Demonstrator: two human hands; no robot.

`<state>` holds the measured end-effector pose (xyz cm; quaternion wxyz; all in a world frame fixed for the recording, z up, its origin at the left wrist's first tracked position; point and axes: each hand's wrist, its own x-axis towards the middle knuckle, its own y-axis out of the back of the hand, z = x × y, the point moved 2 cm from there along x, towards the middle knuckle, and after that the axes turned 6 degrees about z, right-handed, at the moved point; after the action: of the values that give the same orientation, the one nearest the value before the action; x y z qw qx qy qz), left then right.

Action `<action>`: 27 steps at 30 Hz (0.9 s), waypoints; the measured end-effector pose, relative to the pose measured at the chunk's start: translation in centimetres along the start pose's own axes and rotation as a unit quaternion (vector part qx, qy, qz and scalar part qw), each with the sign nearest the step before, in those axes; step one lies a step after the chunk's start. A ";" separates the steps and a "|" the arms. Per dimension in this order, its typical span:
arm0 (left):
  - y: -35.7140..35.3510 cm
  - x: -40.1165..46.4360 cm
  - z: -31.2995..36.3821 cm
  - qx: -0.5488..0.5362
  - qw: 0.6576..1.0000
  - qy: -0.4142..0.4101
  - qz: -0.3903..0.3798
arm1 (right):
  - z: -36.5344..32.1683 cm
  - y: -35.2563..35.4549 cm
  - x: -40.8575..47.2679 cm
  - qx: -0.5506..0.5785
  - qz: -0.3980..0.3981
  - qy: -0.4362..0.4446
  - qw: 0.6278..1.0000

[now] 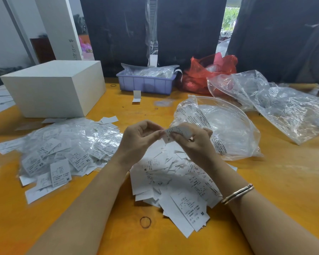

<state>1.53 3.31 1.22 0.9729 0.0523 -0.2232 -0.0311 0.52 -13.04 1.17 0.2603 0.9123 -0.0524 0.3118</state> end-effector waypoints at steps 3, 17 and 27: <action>-0.1 -0.1 0.0 -0.004 1.000 0.006 -0.002 | -0.3 0.2 0.0 0.025 0.005 -0.050 0.998; 0.1 -0.2 -0.1 -0.024 0.999 0.041 0.022 | -0.3 -0.4 -0.4 0.092 0.043 -0.039 0.994; 1.9 0.7 -0.7 0.086 0.990 0.037 0.106 | 0.2 2.0 0.5 -0.086 0.197 0.054 0.975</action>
<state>2.55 5.22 1.09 0.9702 0.1127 -0.1935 0.0930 0.53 -14.80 2.24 0.2737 0.8399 -0.2441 0.4001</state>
